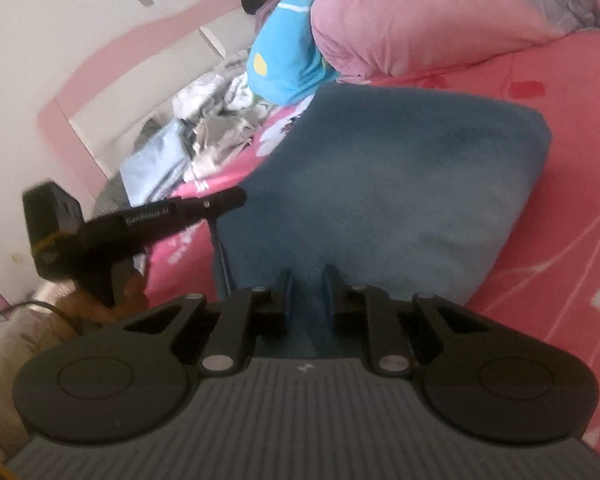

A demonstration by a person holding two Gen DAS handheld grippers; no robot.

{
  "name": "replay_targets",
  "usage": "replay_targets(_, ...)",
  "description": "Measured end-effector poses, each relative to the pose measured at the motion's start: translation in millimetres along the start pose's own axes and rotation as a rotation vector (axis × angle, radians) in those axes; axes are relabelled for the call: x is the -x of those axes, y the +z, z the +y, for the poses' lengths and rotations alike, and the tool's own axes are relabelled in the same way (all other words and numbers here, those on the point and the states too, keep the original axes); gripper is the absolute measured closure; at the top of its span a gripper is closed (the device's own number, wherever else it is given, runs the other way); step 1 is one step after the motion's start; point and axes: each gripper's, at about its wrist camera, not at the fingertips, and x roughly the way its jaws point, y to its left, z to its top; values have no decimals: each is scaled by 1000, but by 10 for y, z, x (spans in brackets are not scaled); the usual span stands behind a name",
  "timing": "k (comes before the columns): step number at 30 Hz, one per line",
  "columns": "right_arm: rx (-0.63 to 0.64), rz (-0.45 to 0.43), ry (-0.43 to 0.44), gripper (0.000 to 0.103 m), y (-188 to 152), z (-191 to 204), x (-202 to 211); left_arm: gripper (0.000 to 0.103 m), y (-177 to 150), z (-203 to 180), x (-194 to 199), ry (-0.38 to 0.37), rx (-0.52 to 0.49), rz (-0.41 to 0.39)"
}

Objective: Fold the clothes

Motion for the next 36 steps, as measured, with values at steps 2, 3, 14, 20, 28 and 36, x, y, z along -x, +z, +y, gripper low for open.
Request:
replay_targets(2, -14, -9, 25, 87, 77, -9, 67, 100, 0, -2, -2, 4, -6, -2)
replay_targets(3, -5, -31, 33, 87, 132, -15, 123, 100, 0, 10, -3, 2, -1, -2)
replay_targets(14, -17, -135, -240, 90, 499, -478, 74, 100, -6, 110, -11, -14, 41, -4)
replay_targets(20, 176, -194, -140, 89, 1032, 7, -53, 100, -22, 135, -10, -24, 57, -9)
replay_targets(28, 278, 93, -121, 90, 1239, 134, -1530, 100, -35, 251, -43, -24, 105, -2)
replay_targets(36, 293, 72, -184, 89, 1494, 259, -1564, 100, -42, 343, -36, -55, 165, 0)
